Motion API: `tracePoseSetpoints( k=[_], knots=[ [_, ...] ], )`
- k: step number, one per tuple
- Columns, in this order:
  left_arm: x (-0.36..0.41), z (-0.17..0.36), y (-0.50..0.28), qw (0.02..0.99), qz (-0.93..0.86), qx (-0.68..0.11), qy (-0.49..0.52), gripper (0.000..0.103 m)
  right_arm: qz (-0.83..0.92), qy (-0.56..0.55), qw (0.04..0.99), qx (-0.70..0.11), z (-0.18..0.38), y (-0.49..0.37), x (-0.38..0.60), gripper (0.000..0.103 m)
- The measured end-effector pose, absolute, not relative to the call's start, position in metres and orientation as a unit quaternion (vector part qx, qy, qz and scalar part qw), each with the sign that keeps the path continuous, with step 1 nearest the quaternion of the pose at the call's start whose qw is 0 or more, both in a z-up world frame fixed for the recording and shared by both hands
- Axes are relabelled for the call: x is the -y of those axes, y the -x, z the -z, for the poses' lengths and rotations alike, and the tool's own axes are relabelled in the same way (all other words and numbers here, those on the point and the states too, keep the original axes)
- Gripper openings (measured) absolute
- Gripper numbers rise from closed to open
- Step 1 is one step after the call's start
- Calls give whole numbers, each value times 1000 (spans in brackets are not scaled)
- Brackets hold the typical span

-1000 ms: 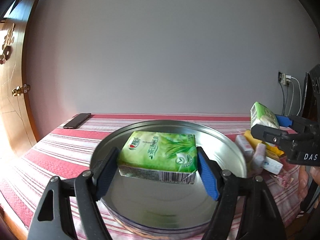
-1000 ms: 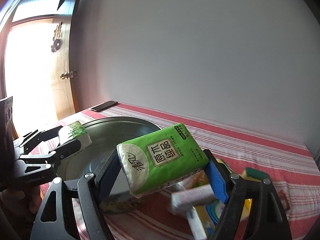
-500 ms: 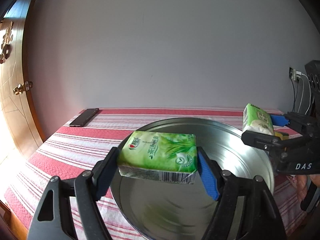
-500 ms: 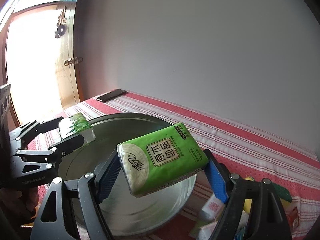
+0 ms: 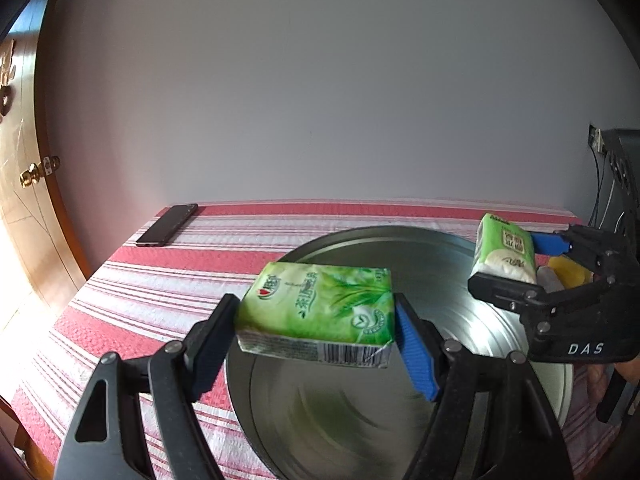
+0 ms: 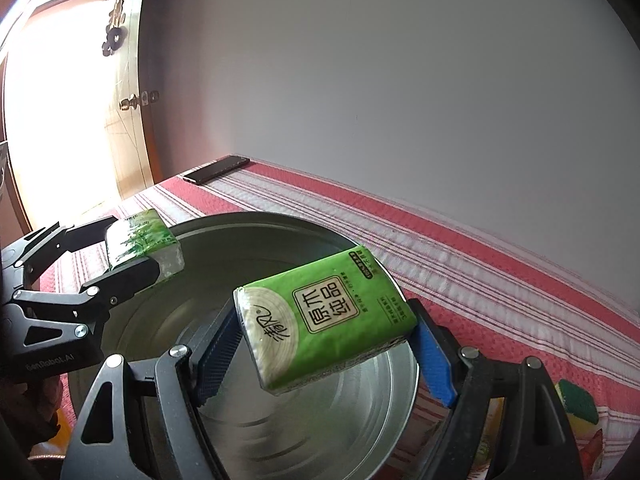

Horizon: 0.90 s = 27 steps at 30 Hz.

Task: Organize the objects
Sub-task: 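Lower both tissue packs into the tin and open both grippers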

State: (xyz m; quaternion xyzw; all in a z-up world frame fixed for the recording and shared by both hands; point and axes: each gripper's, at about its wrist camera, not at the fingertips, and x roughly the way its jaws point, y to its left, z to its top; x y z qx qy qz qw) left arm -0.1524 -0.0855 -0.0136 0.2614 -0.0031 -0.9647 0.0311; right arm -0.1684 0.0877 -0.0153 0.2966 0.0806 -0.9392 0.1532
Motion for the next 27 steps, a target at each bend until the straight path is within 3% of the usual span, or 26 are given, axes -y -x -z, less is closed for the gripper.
tracePoseSetpoints(
  k=[27],
  knots=[
    [94,29,182,34,945,15,-324,76,917,-360,147,-92,39,193,-85,81]
  ],
)
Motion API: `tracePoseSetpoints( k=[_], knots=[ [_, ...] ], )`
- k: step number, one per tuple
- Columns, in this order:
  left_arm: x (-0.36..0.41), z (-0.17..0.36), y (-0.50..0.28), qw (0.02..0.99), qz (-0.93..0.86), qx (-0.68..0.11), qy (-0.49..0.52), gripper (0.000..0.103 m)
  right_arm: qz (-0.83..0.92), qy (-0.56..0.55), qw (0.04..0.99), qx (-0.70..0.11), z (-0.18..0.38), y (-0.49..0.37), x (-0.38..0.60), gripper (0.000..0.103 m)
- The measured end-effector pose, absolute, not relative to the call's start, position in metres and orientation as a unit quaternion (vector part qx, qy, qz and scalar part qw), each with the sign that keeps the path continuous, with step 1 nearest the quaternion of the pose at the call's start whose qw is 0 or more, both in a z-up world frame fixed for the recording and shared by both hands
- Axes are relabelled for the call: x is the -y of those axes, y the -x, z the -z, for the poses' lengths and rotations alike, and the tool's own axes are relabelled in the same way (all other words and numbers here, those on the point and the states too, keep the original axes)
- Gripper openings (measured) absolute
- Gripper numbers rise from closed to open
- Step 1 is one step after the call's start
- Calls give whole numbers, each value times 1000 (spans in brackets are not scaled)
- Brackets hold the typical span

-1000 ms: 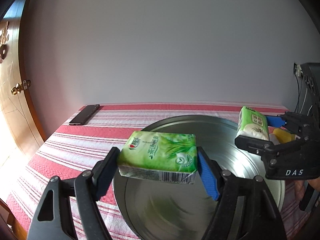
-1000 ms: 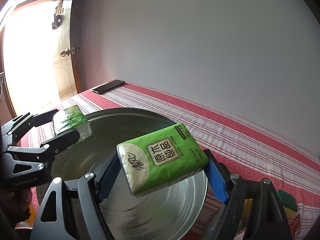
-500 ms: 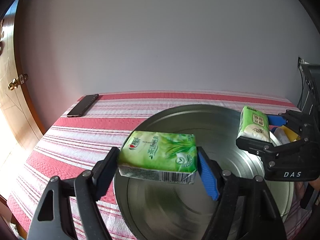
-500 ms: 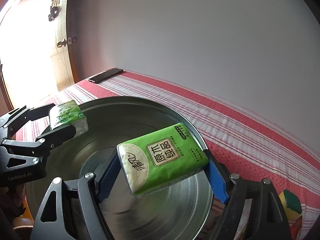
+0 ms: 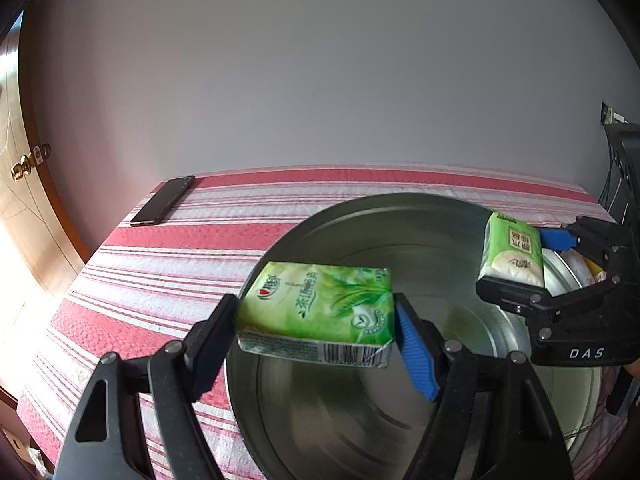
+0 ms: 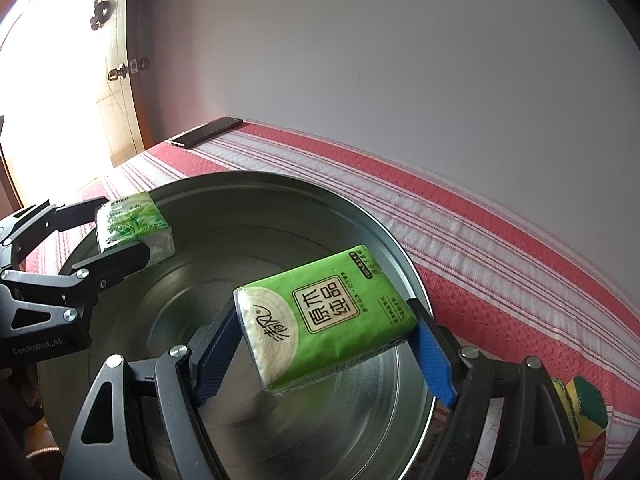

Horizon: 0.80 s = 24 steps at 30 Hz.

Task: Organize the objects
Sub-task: 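Lower both tissue packs into the tin and open both grippers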

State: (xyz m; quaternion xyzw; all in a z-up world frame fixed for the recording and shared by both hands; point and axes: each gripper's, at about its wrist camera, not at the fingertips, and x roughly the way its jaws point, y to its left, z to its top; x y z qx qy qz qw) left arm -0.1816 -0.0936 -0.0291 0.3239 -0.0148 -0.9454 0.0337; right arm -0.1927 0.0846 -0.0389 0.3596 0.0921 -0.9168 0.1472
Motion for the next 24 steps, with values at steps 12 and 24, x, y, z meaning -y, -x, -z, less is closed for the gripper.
tracePoseSetpoints(
  k=[12,24],
  knots=[
    [94,29,180,46,948,27,-313,91,915,-365,142,-93,43,192,-81,82],
    [88,19,157,41,962,9,-271,101,934,-321,140,-67,24,166,-91,89]
  ],
)
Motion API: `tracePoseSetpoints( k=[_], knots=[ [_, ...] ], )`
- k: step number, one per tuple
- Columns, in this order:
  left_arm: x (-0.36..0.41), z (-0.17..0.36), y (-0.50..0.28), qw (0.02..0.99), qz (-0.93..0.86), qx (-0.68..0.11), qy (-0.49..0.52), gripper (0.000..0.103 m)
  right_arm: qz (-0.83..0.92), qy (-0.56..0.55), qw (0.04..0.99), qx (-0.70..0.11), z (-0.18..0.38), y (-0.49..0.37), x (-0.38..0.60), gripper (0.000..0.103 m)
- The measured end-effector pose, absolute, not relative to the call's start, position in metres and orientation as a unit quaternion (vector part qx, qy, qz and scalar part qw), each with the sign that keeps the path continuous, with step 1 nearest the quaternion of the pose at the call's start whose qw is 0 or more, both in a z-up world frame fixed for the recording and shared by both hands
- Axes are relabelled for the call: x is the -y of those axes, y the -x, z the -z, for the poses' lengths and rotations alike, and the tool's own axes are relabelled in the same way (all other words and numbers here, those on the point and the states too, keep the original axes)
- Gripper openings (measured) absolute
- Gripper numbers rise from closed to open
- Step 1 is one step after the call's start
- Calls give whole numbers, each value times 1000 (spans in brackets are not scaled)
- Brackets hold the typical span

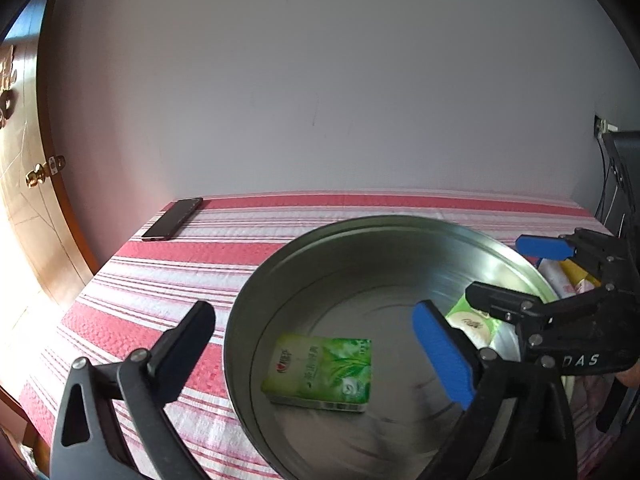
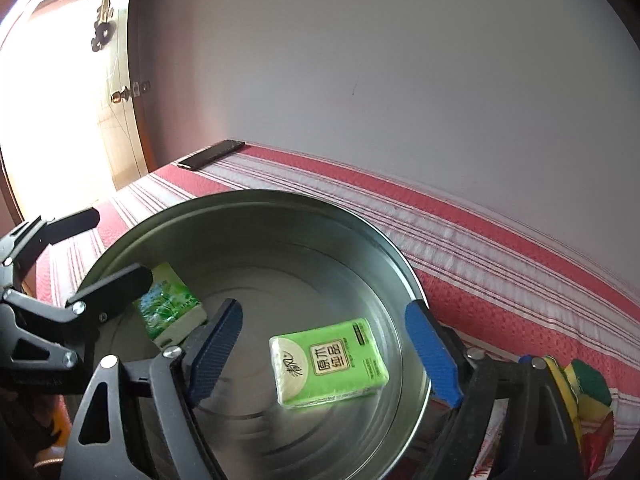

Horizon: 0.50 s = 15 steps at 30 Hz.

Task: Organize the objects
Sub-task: 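Lower both tissue packs into the tin and open both grippers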

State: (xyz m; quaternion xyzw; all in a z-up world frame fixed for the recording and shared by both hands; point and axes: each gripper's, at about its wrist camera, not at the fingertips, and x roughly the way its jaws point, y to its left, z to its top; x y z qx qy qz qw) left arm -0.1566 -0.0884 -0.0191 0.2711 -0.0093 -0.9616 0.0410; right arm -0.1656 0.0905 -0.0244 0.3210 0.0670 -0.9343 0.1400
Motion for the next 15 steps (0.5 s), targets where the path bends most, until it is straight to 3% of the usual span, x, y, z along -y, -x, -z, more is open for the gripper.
tracePoseSetpoints(
  k=[15],
  knots=[
    [48,26,130,-3,967,-19,-255,103,960,-269,79,-7,13,52,-187,89]
  ],
)
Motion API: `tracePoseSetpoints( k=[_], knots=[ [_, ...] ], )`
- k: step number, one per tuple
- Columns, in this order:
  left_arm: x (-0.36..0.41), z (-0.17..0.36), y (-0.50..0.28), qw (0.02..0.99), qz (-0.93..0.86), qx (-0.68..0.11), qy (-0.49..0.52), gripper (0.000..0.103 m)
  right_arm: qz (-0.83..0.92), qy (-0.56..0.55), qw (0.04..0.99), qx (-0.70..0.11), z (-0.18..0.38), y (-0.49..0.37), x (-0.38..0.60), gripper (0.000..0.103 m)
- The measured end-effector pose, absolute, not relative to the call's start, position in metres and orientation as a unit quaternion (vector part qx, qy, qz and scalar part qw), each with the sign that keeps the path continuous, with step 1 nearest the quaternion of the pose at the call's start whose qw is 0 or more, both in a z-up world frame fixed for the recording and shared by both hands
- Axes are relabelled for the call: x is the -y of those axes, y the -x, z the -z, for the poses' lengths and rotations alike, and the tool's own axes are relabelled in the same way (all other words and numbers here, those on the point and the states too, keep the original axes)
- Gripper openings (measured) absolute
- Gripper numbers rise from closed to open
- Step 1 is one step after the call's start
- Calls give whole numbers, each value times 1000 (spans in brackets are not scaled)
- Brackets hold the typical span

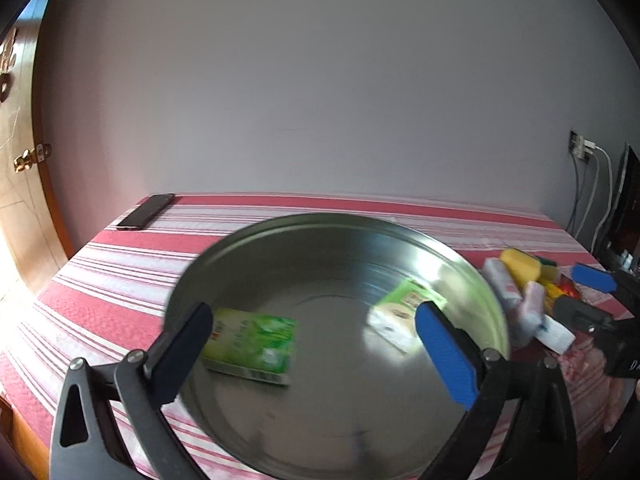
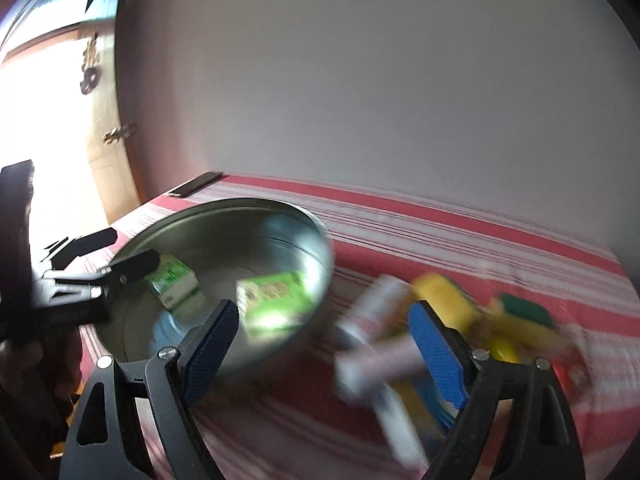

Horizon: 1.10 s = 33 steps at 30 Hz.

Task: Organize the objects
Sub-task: 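Grasp the pink floral pastry packet with the right gripper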

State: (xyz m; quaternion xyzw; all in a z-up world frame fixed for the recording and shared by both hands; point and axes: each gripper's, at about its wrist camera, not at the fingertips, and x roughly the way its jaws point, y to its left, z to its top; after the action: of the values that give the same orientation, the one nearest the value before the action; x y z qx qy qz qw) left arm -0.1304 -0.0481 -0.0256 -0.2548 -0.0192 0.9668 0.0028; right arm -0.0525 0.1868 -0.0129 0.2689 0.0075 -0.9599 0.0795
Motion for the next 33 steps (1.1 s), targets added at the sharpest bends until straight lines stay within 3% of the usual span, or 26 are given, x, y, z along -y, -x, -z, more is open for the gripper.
tracePoseSetpoints(
  k=[6,17,19,20,21,22,33],
  knots=[
    [15,27,120,28,-970,6,242,103,957,-289,3,-2,37,7,-244,89],
    [-28,29,107,67,-966,-21,247,103,935,-353,24,9,76,31,-244,89],
    [-32,30,107,69,-966,-23,248,103,931,-363,20,6,81,34,-245,82],
    [-34,31,107,71,-966,-24,248,103,928,-371,20,11,84,36,-247,64],
    [-36,31,107,72,-966,-25,248,103,929,-369,16,10,84,35,-250,54],
    [-38,31,107,73,-966,-26,248,103,928,-373,14,10,84,35,-252,51],
    [-74,30,108,105,-963,-53,243,103,936,-345,-31,60,77,17,-303,50]
  ],
)
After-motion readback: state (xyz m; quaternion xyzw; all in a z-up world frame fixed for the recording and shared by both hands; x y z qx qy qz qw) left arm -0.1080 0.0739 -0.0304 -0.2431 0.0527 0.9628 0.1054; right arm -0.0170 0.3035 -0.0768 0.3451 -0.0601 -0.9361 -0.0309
